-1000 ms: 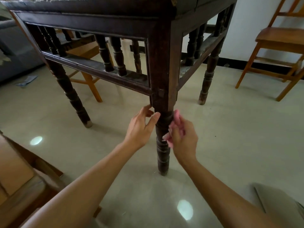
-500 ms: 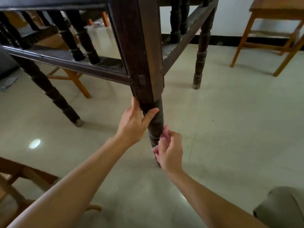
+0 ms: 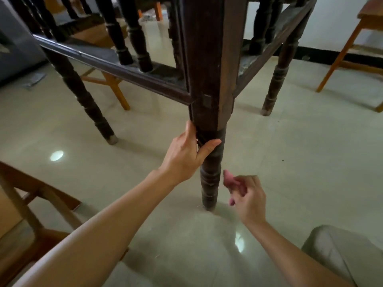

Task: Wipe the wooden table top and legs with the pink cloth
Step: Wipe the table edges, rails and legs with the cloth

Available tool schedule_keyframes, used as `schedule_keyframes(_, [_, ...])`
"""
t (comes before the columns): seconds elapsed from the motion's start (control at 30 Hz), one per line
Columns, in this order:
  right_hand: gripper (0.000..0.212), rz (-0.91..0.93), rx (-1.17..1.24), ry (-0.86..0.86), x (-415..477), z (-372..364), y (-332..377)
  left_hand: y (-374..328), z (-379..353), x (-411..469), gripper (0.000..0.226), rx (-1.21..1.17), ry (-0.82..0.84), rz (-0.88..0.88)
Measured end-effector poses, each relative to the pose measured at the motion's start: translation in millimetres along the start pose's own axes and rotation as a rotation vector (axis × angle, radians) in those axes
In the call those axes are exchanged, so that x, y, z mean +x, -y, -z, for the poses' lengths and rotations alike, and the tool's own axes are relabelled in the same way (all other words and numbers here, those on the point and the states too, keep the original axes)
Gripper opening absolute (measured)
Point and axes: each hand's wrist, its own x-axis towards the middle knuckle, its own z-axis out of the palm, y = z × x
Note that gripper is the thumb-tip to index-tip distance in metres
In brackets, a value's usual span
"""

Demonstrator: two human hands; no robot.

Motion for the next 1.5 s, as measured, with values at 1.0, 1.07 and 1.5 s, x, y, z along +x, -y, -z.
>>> schedule_keyframes(1.0, [0.014, -0.688, 0.68, 0.119, -66.3, -87.0, 82.8, 10.2, -15.5, 1.2, 0.05, -0.116, -0.185, -0.148])
schedule_keyframes(1.07, [0.01, -0.654, 0.632, 0.234, -83.9, -96.4, 75.1, 11.0, -12.0, 2.0, 0.052, -0.107, -0.159, -0.156])
schedule_keyframes(1.5, [0.024, -0.451, 0.297, 0.097, -82.7, -119.2, 38.0, 15.9, -11.8, 4.8, 0.057, -0.129, -0.114, -0.219])
